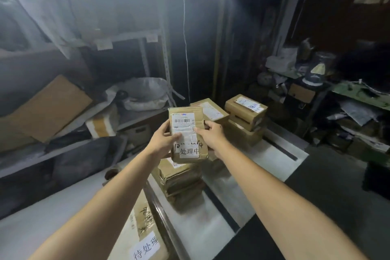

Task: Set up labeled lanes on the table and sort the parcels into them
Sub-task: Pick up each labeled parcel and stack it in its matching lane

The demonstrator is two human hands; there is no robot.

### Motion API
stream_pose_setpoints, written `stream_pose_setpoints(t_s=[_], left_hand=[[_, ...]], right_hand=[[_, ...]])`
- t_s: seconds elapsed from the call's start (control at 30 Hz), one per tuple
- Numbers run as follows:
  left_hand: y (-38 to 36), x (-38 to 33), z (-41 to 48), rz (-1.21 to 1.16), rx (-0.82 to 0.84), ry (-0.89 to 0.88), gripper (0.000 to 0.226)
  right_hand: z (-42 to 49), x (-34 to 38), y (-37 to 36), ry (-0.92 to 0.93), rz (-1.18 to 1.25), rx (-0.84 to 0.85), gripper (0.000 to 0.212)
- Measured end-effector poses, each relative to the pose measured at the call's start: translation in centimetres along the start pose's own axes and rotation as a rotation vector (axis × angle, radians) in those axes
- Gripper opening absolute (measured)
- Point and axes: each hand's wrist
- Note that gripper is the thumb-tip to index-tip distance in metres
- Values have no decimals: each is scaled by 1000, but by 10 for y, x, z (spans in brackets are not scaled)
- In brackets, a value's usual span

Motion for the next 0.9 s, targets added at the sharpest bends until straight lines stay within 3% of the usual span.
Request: stream_pose_setpoints(t_s=[0.13, 0.33, 0.43, 0.53, 0.9], left_hand=[[3, 6, 9, -9, -110, 39, 46], [25, 15, 34, 75, -267, 168, 55], [34, 25, 49, 106, -288, 287, 51], [40, 39, 68, 128, -305, 315, 60], [41, 38, 65, 147, -364, 497, 59]], right_hand=[[37, 0, -12, 38, -90, 134, 57], [79, 3, -40, 24, -188, 315, 62], [95, -1, -53, 3, -253, 356, 64], [112, -5, -59, -17, -308, 395, 65], [148, 1, -64, -83, -456, 663, 65]])
Point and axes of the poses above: each hand's wrist, its own z-axis towards the middle knuckle, its own y-axis out of the back of the hand, x = y × z, and after that the axes turned 3 degrees about -z, right-handed
